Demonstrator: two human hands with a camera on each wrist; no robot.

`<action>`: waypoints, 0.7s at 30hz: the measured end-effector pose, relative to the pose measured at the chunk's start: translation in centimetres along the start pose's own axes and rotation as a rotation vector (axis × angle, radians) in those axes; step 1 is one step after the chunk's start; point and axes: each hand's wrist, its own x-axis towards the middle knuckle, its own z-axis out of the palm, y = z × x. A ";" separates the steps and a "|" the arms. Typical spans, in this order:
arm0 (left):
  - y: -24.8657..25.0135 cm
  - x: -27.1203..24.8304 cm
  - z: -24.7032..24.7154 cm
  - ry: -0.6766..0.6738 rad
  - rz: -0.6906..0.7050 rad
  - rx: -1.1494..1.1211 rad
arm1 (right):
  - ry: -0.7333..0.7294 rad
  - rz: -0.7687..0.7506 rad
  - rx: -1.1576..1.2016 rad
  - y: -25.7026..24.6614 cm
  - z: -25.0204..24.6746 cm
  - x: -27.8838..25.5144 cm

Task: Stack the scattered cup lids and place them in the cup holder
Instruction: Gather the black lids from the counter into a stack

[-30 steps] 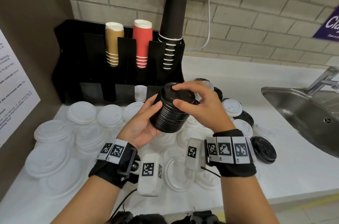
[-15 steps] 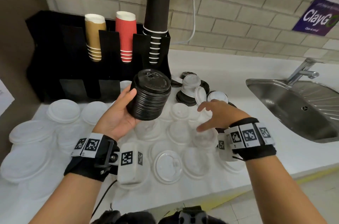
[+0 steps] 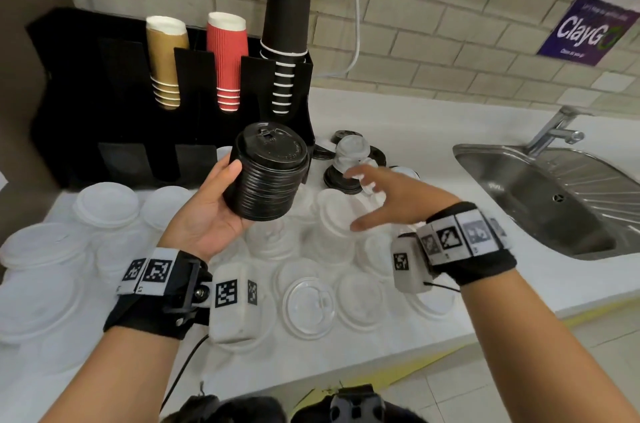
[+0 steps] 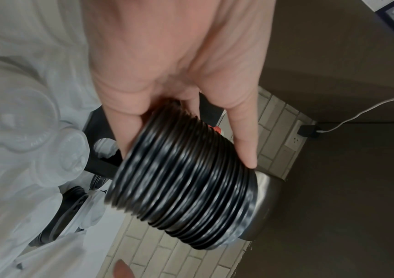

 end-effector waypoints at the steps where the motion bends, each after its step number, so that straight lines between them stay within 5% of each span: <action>1: 0.0 0.0 0.1 -0.001 0.000 0.004 | 0.049 0.000 -0.011 -0.1 -0.6 -0.2; 4: -0.2 0.1 0.5 -0.002 -0.006 -0.005 | 0.066 0.176 -0.206 1.0 -1.2 -0.7; 8: -0.4 0.2 0.9 -0.008 -0.017 -0.018 | -0.195 0.448 -0.361 3.7 0.7 -1.0; 21: -1.3 0.4 1.6 -0.003 -0.043 0.000 | -0.158 0.458 -0.331 6.1 2.3 -1.0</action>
